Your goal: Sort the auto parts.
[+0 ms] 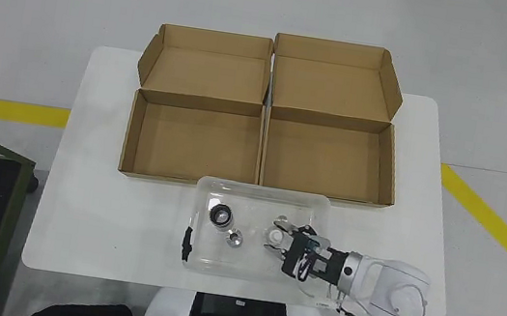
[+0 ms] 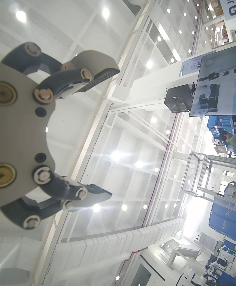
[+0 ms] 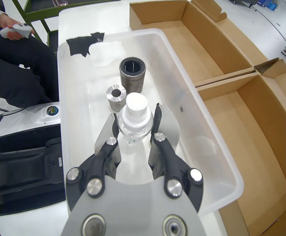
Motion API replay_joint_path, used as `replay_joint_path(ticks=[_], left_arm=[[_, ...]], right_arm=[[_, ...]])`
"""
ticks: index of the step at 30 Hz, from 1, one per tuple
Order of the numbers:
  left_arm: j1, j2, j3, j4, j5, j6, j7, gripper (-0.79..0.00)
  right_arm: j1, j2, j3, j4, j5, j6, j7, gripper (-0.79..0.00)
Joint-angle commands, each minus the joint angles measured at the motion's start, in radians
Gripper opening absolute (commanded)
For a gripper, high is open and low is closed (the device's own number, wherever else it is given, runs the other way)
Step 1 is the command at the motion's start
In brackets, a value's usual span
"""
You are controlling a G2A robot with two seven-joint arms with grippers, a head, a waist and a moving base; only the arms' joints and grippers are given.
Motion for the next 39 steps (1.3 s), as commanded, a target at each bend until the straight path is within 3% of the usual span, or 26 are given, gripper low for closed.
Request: replay_joint_path(ticks=[1,10,20,39], left_arm=[[0.000,0.000,0.000,0.000,0.000,0.000,0.000,0.000],[0.000,0.000,0.000,0.000,0.000,0.000,0.000,0.000],[0.000,0.000,0.000,0.000,0.000,0.000,0.000,0.000],[0.000,0.000,0.000,0.000,0.000,0.000,0.000,0.000]], right_arm=[[-0.001,0.002,0.008,-0.022,0.016,0.000,0.003,-0.785],[0.019,0.000,0.013,-0.063,0.166,0.091,-0.043,-0.785],[0.092,-0.011,0.008,-0.068,0.437,0.214,-0.084,-0.785],[0.260,-0.021,0.048,-0.056,0.703,0.315,-0.153,-0.785]])
